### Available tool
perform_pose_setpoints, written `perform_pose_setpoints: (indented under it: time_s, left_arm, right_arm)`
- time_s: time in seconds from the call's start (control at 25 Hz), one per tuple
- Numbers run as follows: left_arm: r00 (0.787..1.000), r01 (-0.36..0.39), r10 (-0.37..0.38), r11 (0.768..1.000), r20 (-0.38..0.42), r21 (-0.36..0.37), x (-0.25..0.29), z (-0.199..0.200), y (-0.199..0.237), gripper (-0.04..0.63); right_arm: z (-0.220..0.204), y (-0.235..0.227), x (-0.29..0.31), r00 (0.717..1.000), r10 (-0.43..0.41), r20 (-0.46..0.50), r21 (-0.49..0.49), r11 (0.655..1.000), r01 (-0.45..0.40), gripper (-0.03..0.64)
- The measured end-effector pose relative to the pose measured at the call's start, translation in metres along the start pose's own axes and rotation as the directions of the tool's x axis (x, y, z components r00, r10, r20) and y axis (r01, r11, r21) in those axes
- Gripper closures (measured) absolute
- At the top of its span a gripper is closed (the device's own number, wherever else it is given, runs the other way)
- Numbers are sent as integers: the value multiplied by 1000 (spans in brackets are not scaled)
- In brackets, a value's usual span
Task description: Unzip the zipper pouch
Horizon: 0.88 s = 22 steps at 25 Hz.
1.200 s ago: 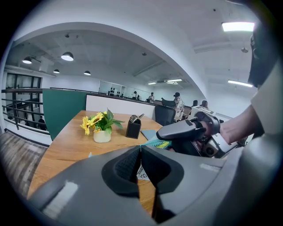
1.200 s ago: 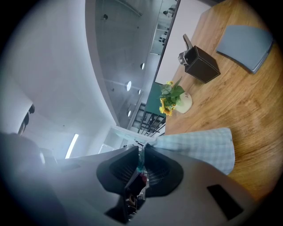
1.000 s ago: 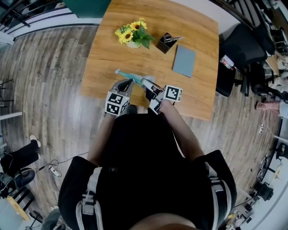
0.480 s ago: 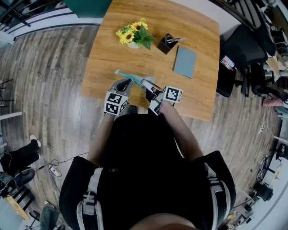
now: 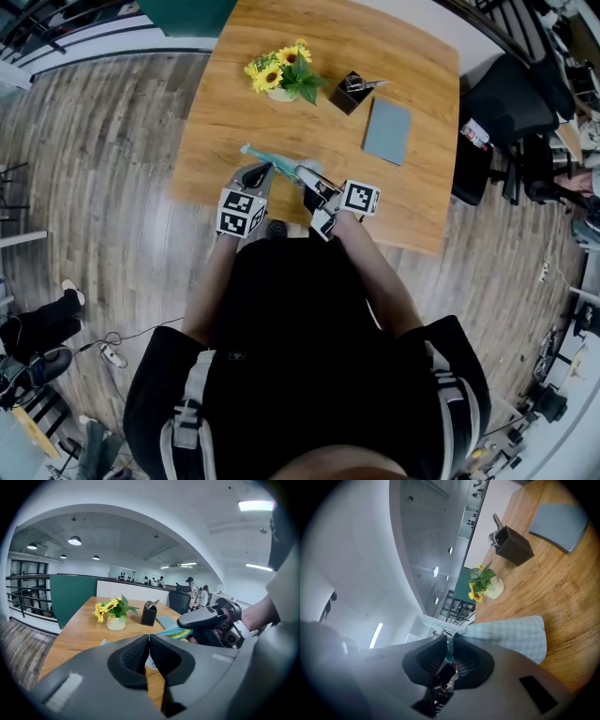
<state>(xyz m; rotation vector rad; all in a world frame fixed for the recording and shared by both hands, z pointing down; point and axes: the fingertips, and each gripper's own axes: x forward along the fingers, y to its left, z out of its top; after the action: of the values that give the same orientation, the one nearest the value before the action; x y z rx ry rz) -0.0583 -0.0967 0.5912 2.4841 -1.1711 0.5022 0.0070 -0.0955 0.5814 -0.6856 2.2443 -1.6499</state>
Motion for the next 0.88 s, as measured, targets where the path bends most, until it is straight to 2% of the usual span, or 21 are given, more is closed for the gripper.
perform_pose_setpoints:
  time_s: [0.56, 0.68, 0.88]
  left_arm:
    - [1000, -3, 3, 1000, -12, 5, 4, -1, 6, 588]
    - [1000, -1, 1, 1000, -15, 8, 6, -2, 6, 586]
    - [1000, -6, 6, 1000, -18, 14, 7, -2, 10, 584]
  right_arm:
    - [1, 1, -5, 1000, 0, 23, 24, 1000, 0, 572]
    - [1, 0, -5, 1000, 10, 20, 2, 1000, -10, 573]
    - [-1, -3, -8, 1000, -12, 24, 24, 1000, 12, 572]
